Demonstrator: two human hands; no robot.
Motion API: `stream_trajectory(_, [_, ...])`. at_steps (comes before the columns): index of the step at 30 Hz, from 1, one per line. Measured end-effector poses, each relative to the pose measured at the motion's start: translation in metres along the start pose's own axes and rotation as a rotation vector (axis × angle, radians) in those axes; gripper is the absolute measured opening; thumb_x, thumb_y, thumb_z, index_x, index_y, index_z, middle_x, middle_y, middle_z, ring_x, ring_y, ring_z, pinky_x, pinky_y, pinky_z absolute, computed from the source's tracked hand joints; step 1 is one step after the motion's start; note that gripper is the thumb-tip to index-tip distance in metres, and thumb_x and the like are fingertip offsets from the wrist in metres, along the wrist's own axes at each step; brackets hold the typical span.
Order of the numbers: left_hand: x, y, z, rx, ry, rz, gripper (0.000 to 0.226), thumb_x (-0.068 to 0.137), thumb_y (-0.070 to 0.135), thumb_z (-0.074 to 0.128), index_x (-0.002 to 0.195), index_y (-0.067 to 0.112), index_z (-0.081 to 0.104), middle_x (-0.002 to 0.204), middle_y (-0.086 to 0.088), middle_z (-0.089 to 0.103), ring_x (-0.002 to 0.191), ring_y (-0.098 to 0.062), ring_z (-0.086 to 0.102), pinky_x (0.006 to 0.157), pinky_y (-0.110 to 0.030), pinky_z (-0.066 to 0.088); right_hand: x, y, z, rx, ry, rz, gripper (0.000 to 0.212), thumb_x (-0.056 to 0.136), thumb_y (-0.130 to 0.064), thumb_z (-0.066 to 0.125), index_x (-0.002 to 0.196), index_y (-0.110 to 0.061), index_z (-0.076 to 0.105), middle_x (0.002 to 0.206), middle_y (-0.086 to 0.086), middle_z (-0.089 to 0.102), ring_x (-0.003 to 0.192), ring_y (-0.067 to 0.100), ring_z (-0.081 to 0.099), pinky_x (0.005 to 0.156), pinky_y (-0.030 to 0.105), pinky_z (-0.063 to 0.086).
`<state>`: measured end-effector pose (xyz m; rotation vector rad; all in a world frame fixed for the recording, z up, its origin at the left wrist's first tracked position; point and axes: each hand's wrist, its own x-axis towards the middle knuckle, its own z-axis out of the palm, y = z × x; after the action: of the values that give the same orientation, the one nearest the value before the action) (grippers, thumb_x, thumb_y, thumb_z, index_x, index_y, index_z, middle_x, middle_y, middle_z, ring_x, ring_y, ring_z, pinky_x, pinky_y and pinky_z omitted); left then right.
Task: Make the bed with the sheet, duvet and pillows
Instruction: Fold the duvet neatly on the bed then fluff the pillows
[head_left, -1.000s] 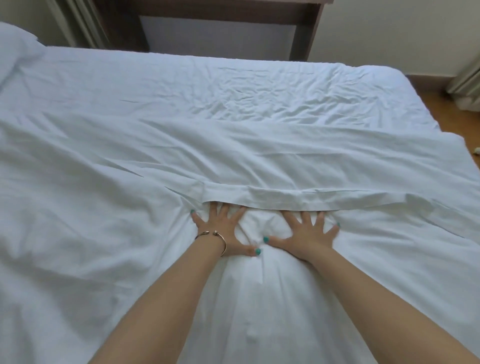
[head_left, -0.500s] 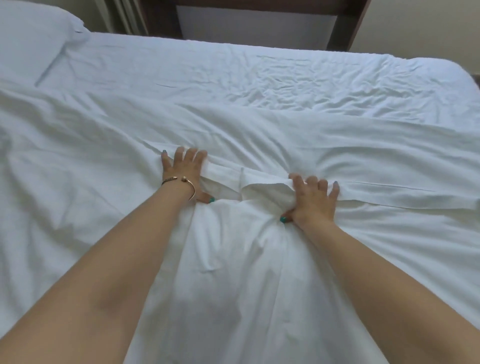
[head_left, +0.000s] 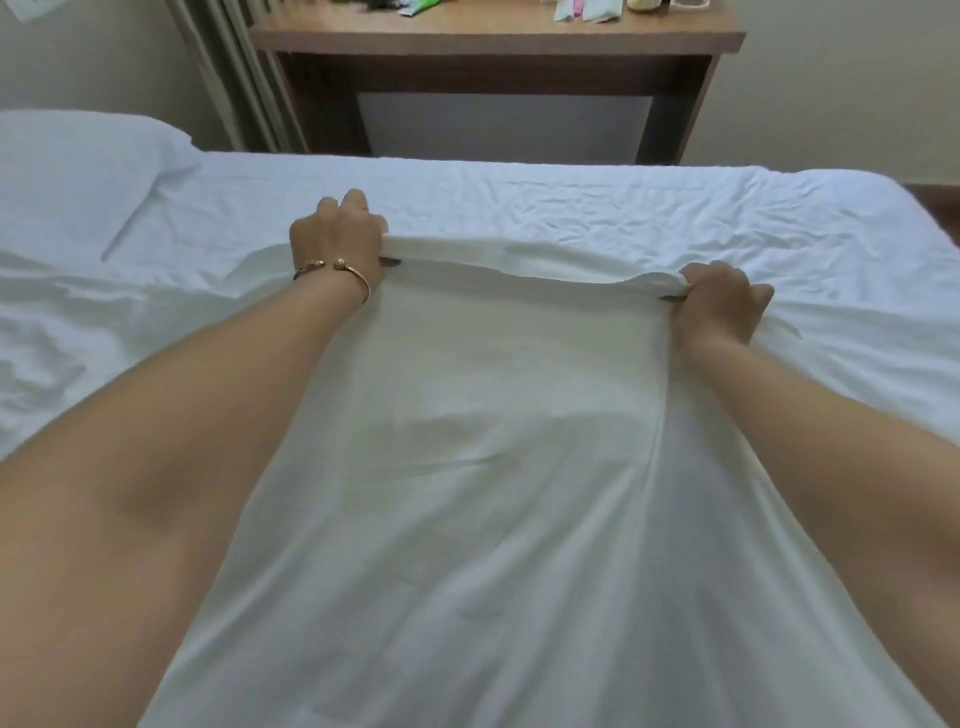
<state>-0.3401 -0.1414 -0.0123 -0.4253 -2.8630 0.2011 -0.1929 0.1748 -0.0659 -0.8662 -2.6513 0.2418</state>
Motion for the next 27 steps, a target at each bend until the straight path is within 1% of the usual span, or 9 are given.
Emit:
stream_trajectory(3, [0.013,0.010,0.034,-0.186,-0.088,-0.120,0.022,0.090,0.027,0.064,0.111,0.021,0.064,0.116,-0.010,0.056,0.107,-0.036,0.057,0.077,-0.037,0.042,0.000,0.008,0.045,-0.069,-0.053,0.030,0.032,0.086,0.001,0.046,0.107,-0.013,0.066,0.109,0.017,0.058,0.110,0.034,0.049,0.093,0.042,0.030])
stream_trajectory(6, [0.001,0.022,0.100,-0.412,-0.129,-0.168,0.034,0.087,0.013,0.061,0.121,0.018,0.059,0.128,-0.012,0.048,0.113,-0.035,0.054,0.090,-0.039,0.044,-0.022,0.028,0.109,0.002,-0.185,0.079,0.025,0.093,-0.019,0.052,0.117,-0.015,0.057,0.117,0.016,0.053,0.117,0.034,0.045,0.095,0.045,0.029])
stream_trajectory(8, [-0.022,0.031,0.151,-0.622,-0.113,-0.191,0.039,0.083,0.013,0.066,0.120,0.012,0.055,0.127,-0.015,0.043,0.111,-0.034,0.052,0.093,-0.038,0.042,-0.035,0.040,0.139,0.088,-0.147,0.112,0.029,0.090,-0.025,0.054,0.116,-0.012,0.054,0.119,0.015,0.054,0.117,0.034,0.046,0.095,0.045,0.027])
stream_trajectory(10, [-0.038,0.036,0.190,-0.794,-0.025,-0.242,0.044,0.077,0.011,0.071,0.118,0.007,0.056,0.124,-0.019,0.045,0.112,-0.034,0.050,0.098,-0.034,0.039,-0.037,0.044,0.155,0.103,-0.080,0.106,0.038,0.079,-0.022,0.042,0.112,-0.011,0.055,0.113,0.014,0.056,0.111,0.034,0.048,0.092,0.043,0.027])
stream_trajectory(12, [-0.042,0.037,0.215,-0.832,0.055,-0.248,0.042,0.075,0.005,0.069,0.115,0.003,0.058,0.121,-0.022,0.048,0.114,-0.034,0.046,0.100,-0.031,0.036,-0.036,0.042,0.161,0.098,-0.056,0.098,0.046,0.069,-0.020,0.035,0.109,-0.013,0.057,0.106,0.011,0.057,0.106,0.033,0.050,0.089,0.043,0.027])
stream_trajectory(16, [-0.035,0.039,0.229,-0.859,0.067,-0.231,0.043,0.072,-0.002,0.066,0.114,0.003,0.057,0.121,-0.023,0.048,0.116,-0.031,0.042,0.102,-0.028,0.033,-0.038,0.047,0.168,0.081,-0.008,0.067,0.036,0.071,-0.015,0.038,0.101,-0.014,0.058,0.097,0.011,0.056,0.097,0.031,0.049,0.085,0.041,0.024])
stream_trajectory(20, [-0.031,0.039,0.232,-0.850,0.040,-0.244,0.046,0.069,-0.003,0.068,0.113,0.004,0.056,0.121,-0.021,0.046,0.120,-0.032,0.042,0.103,-0.023,0.031,-0.036,0.047,0.176,0.076,-0.054,0.081,0.039,0.069,-0.013,0.041,0.103,-0.016,0.059,0.097,0.010,0.055,0.097,0.028,0.043,0.086,0.041,0.024])
stream_trajectory(23, [-0.028,0.040,0.230,-0.896,0.042,-0.260,0.045,0.068,-0.004,0.068,0.111,0.003,0.057,0.120,-0.021,0.046,0.119,-0.028,0.040,0.102,-0.014,0.026,-0.032,0.048,0.180,0.040,-0.089,0.094,0.042,0.068,-0.013,0.040,0.105,-0.015,0.060,0.098,0.013,0.053,0.099,0.032,0.046,0.086,0.043,0.025])
stream_trajectory(27, [-0.029,0.041,0.230,-0.942,0.054,-0.273,0.042,0.069,-0.004,0.067,0.109,0.004,0.058,0.120,-0.019,0.046,0.129,-0.022,0.032,0.102,-0.002,0.018,-0.031,0.048,0.179,0.033,-0.111,0.114,0.044,0.069,-0.014,0.036,0.105,-0.012,0.060,0.100,0.015,0.053,0.103,0.034,0.046,0.087,0.044,0.025])
